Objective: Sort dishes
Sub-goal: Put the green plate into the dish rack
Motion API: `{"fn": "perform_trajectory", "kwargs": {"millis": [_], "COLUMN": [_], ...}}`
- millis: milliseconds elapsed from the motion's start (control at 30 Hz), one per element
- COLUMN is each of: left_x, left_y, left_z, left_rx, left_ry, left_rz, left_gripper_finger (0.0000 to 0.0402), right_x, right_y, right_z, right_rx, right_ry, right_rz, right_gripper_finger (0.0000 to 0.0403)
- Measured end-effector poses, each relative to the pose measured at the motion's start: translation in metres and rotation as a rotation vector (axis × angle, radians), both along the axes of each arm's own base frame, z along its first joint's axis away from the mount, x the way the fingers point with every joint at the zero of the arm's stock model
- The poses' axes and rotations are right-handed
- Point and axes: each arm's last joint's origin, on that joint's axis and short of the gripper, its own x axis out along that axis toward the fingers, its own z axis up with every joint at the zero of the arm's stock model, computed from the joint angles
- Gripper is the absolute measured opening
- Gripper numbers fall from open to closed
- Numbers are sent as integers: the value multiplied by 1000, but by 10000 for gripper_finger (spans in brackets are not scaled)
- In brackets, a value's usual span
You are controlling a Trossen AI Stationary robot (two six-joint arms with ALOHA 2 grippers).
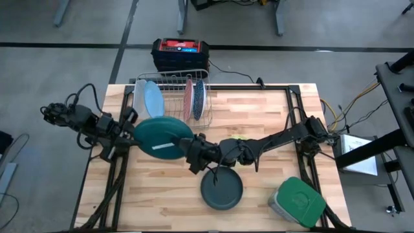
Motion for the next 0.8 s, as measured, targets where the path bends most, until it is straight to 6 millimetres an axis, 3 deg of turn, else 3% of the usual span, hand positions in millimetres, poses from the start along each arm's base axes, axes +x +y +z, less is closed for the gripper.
{"fn": "perform_trajectory", "kwargs": {"millis": [500,800], "left_x": [-5,1], "left_y": [3,2], "left_z": [12,5], "left_rx": [-18,-28], "left_ry": [-42,26], "left_rz": [13,89], "left_gripper_finger": [72,75], "right_x": [3,3], "right_y": [-14,-12], "right_z": [3,2], "right_rx": [161,180], "right_ry": [-64,-54], "right_rz": [-8,23], "right_gripper_finger": [289,277]}}
